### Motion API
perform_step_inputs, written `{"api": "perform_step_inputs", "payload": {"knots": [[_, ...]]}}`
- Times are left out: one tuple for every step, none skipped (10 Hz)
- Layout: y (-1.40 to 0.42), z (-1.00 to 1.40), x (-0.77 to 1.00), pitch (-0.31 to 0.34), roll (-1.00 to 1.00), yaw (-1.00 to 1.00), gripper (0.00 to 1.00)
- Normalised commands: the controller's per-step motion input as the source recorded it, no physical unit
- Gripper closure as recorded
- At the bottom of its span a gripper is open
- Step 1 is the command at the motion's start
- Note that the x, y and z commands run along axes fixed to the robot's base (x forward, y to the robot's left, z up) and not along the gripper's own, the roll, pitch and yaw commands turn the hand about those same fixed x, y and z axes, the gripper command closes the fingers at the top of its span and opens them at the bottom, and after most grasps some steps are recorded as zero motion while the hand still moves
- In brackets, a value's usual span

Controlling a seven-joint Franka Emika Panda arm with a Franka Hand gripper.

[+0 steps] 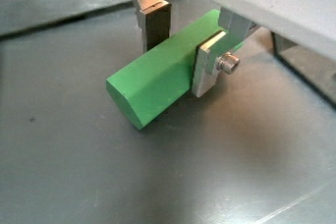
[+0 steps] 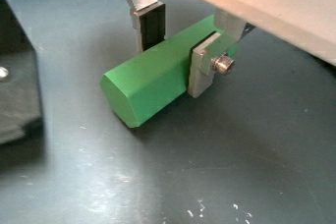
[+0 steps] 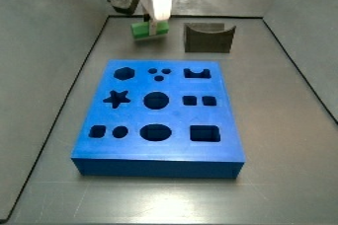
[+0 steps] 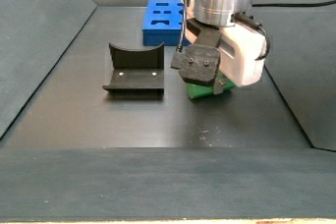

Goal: Pick up the hexagon object. Move up. Place the hexagon object on the fixture. Regrasp the hexagon object. Move to above the board. Insert the hexagon object.
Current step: Move up, then place the hexagon object on the fixture.

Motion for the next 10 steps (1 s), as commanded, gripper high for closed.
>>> {"api": "perform_step_inputs", "payload": {"knots": [[-0.02,0.76,-0.05,0.027,0.00,-0.01,1.00],[-0.01,0.65,-0.04,0.039,0.00,-0.01,1.00],[0.00,0.47,-0.03,0.052,0.02,-0.02,1.00],[0.01,0.32,-0.02,0.058,0.03,-0.02,1.00],[0.00,1.00,0.00,0.000,0.00,0.00,1.00],[0.00,1.00,0.01,-0.007,0.01,0.01,1.00],[0.00,1.00,0.00,0.014,0.01,0.00,1.00],[0.00,1.00,-0.01,0.032,0.02,0.00,1.00],[0.01,1.00,-0.01,0.037,0.03,0.00,1.00],[0.01,1.00,-0.02,0.048,0.04,-0.01,1.00]]}}
